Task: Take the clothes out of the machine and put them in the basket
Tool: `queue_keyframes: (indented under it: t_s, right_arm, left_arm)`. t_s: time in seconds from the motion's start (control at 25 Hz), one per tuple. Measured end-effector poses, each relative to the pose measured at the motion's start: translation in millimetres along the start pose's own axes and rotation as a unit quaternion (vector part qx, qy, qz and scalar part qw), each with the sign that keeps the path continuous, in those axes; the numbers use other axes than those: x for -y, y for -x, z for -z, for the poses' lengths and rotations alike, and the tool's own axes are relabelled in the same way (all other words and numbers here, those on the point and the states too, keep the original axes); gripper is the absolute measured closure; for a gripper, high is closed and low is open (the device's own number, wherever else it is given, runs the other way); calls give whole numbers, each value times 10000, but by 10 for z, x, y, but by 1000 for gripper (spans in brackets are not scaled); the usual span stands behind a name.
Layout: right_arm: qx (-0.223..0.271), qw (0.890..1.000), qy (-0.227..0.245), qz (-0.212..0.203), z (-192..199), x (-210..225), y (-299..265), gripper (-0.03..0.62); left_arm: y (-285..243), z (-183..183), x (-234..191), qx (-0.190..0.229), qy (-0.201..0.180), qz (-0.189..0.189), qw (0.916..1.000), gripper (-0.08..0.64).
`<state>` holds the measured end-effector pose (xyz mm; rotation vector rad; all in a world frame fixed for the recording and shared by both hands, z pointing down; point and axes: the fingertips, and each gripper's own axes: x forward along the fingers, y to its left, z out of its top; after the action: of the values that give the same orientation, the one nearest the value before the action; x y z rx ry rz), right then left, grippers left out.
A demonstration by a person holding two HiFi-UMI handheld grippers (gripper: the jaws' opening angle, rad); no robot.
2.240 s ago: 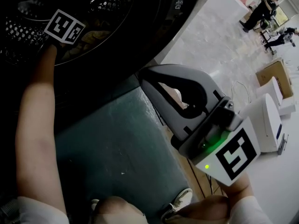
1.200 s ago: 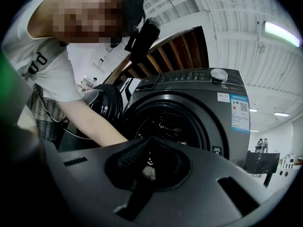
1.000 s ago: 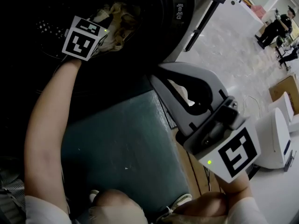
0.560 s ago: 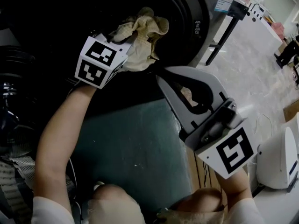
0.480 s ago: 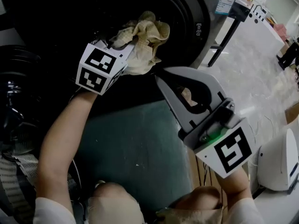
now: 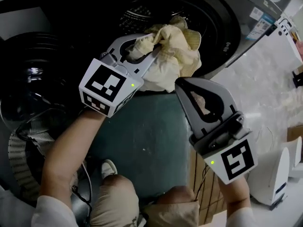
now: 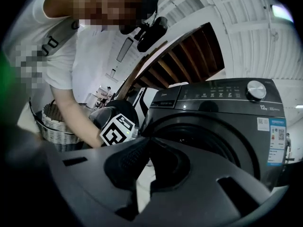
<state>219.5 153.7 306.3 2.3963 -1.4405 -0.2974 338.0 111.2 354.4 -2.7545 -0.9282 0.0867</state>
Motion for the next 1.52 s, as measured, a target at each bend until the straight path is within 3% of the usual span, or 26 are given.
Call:
queue_keyframes:
  t_s: [0.08, 0.24, 0.56, 0.72, 0.8, 1.0, 1.12, 1.4, 1.52]
  right_arm:
    - [-14, 10000, -63, 30, 53, 28, -92, 578]
    - [473, 9963, 417, 588, 366, 136, -148, 578]
    - [458, 9983, 333, 160, 41, 211, -202, 578]
    - [626, 9958, 356, 571, 301, 325, -231, 578]
    - [689, 9953, 370, 577, 341, 396, -211, 578]
    - [681, 9966, 456, 93, 119, 431, -92, 578]
    - [808, 9937, 586, -512, -192, 260, -142, 578]
    - [929, 9813, 570, -1587, -1255, -625, -431, 578]
    - [806, 9757, 519, -1969, -1566, -1051, -666, 578]
  left_arm:
    - [31, 69, 5, 36, 29, 23, 10000, 451]
    - [-222, 256, 12, 429, -598, 259, 9969, 451]
    - [-45, -7, 98, 331, -232, 98, 9991, 451]
    - [-195, 209, 80, 487, -349, 394, 9974, 452]
    - [-219, 253, 67, 566, -260, 317, 9976, 453]
    - [-43, 24, 98, 596, 24, -219, 9980, 453]
    - [331, -231, 19, 697, 95, -868, 9937, 453]
    - [1923, -836, -235, 788, 255, -2244, 9710, 453]
    - [2658, -926, -360, 896, 378, -2780, 9557, 453]
